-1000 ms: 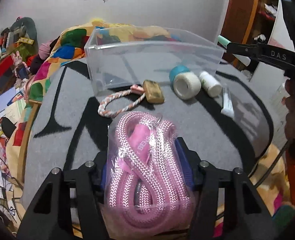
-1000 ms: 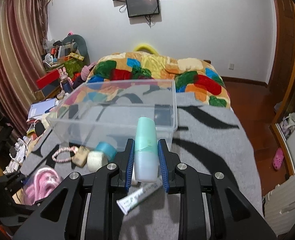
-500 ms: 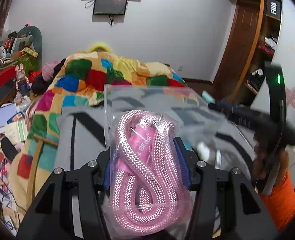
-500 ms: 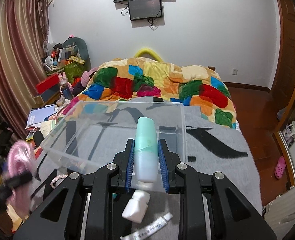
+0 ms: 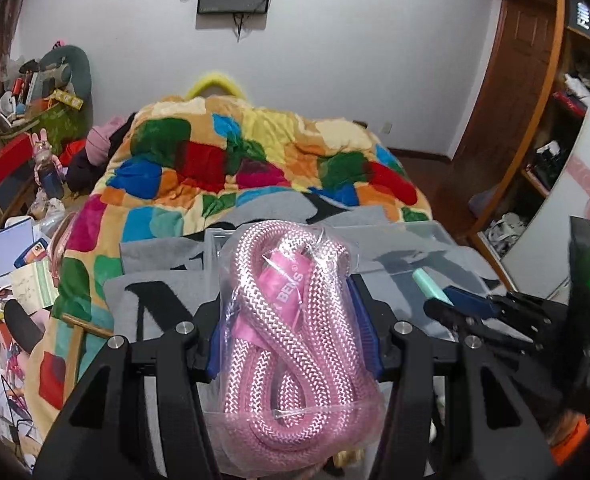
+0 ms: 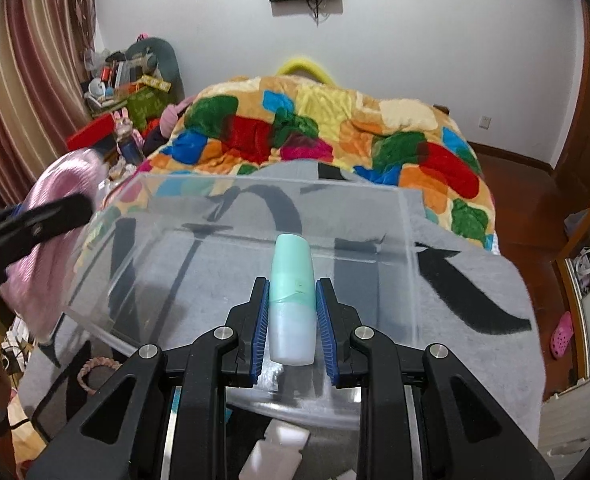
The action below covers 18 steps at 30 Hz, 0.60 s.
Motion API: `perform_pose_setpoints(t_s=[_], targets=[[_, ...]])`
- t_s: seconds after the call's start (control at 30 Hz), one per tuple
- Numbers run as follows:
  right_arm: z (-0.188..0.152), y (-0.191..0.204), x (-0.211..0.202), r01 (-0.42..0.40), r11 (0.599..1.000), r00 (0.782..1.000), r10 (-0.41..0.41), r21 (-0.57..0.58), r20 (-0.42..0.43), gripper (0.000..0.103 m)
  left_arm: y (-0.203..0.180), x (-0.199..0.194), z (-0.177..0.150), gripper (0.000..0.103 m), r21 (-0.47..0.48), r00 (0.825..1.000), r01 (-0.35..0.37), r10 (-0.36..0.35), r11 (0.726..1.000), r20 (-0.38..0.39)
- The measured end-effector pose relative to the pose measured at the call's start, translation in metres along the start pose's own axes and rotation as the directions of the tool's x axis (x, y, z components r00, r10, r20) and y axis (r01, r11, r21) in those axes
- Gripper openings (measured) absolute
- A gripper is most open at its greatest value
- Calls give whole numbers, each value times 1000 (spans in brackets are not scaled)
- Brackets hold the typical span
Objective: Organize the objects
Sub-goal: 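Carry the rope bag into the clear box and release while the right tool drops the green bottle in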
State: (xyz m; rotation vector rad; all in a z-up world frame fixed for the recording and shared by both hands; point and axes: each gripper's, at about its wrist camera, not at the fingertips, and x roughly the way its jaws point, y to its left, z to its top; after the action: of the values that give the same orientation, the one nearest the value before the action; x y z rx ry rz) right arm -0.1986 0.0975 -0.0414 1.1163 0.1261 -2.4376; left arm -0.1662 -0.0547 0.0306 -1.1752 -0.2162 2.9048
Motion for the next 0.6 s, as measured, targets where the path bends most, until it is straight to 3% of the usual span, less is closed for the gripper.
perform_pose_setpoints(t_s=[0.33,0.53,0.6], targets=[[-1,4,26,-14,1000,998,12,-23,-63,21,-16,59,-3,49,77,991,-29,39,997,-125],[0,4,27,-10,1000,998,8,-26,-65,22,-20,57,-8,49,67,991,19,-10,998,-137],[0,4,25,-18,1000,998,16,-24,-67,27,-21,49,-8,49,68,992,28,-19,997,-128]])
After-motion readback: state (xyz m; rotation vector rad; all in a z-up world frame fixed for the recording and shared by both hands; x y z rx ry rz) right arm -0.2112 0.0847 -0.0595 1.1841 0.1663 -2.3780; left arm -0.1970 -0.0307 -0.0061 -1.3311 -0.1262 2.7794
